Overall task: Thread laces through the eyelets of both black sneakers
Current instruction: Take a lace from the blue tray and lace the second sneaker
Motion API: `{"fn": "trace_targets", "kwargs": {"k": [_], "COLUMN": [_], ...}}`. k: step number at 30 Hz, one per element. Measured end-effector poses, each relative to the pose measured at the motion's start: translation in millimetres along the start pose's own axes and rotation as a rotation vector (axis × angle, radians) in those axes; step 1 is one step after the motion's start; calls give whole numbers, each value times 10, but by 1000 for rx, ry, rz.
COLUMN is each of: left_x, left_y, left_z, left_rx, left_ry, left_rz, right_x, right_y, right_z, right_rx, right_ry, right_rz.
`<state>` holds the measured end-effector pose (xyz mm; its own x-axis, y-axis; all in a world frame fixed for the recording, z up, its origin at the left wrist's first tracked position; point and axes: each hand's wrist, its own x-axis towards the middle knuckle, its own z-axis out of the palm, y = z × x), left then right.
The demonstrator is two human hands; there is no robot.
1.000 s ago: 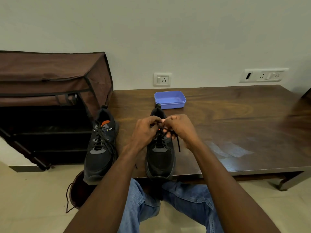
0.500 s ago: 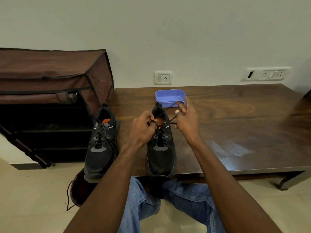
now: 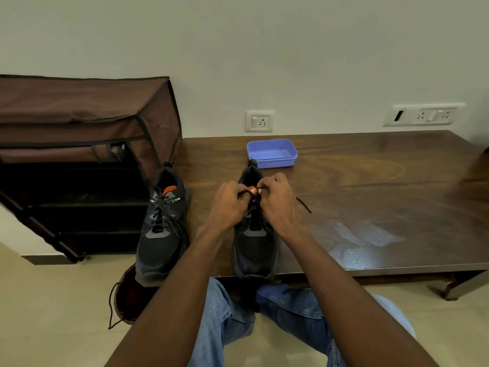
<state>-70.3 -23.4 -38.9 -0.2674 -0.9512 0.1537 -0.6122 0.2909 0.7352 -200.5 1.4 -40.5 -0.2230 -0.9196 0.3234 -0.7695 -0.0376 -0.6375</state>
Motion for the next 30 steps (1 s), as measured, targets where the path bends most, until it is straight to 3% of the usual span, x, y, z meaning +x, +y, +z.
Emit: {"fn": "trace_targets", "kwargs": {"k": [3, 5, 10, 13, 18, 22, 24, 27, 30], "left_x": [19, 12, 5, -1, 80, 136, 132, 143, 139], "left_y": [66, 100, 67, 81, -86, -259, -261, -253, -330], "left_z": [-22, -37, -76, -95, -112, -190, -227, -284, -337], "left_rx": [-365, -533, -733, -765, -775, -919, -1025, -1149, -1083], "left_ry": [68, 18, -17, 52, 339, 541, 601, 731, 831], "left_rz": [-178, -311, -359, -398, -506, -657, -729, -746, -777], "right_x": [-8, -16, 34, 42, 126, 202, 261, 306, 252], "right_y": [-26, -58, -140, -128, 54, 265, 399, 602, 684], "right_z": [-14, -10, -172, -324, -507, -638, -651, -680, -747], "right_rx": [95, 174, 466, 454, 645, 817, 709, 330, -33], "right_ry": [19, -19, -232, -337, -31, 111, 191, 335, 375], "right_rz": [81, 117, 310, 260, 341, 496, 557, 607, 640]}}
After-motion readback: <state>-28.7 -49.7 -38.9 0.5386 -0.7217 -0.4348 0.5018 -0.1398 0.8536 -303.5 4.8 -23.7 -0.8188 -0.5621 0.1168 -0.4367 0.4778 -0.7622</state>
